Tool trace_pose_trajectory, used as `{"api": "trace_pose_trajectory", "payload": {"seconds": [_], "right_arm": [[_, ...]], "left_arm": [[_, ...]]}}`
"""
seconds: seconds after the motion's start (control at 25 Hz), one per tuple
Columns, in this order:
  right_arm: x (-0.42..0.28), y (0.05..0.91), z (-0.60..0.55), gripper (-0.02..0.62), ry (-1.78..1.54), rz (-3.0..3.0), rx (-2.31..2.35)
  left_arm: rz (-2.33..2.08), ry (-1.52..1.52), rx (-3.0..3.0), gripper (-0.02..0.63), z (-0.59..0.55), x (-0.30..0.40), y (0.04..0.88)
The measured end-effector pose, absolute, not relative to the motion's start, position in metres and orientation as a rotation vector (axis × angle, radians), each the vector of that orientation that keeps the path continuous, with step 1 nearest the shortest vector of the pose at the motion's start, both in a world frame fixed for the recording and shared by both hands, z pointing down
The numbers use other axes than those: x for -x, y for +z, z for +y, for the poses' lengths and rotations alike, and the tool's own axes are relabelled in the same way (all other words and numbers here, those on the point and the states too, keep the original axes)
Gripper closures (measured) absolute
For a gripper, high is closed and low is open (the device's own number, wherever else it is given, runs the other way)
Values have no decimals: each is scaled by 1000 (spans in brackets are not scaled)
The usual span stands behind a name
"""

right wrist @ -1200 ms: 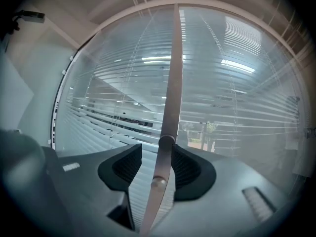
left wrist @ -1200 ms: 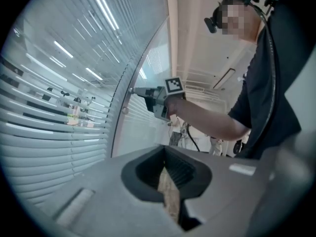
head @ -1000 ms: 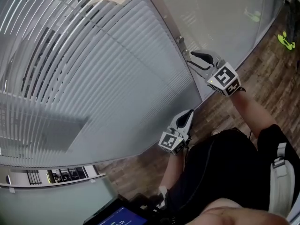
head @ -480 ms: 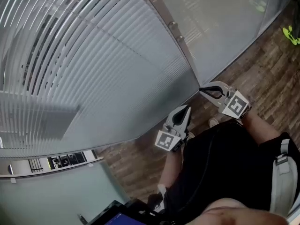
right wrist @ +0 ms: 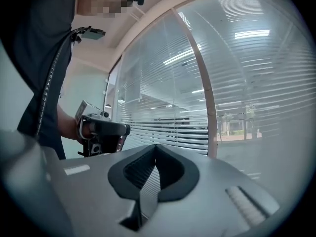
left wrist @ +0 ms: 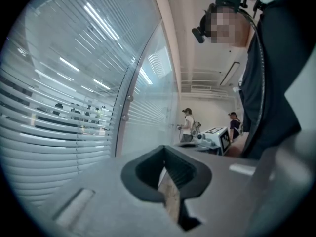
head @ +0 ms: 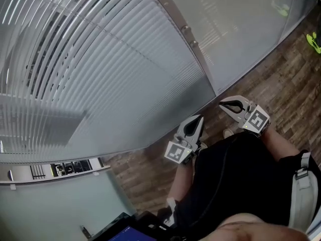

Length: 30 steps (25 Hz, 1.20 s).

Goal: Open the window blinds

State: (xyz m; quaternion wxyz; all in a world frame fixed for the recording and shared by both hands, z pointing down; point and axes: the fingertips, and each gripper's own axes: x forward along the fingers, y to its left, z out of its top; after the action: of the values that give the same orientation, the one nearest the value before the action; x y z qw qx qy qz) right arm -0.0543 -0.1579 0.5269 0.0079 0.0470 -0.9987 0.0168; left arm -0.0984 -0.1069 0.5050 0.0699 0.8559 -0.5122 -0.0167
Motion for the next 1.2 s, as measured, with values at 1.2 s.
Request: {"api": "trace_pose_trajectory", "payload": {"seconds": [1.2], "right_arm": [[99,536,-138,591,-16,-3050,57]], "left_arm": [[-1620,-97,-2532,604,-103,128,501]]}}
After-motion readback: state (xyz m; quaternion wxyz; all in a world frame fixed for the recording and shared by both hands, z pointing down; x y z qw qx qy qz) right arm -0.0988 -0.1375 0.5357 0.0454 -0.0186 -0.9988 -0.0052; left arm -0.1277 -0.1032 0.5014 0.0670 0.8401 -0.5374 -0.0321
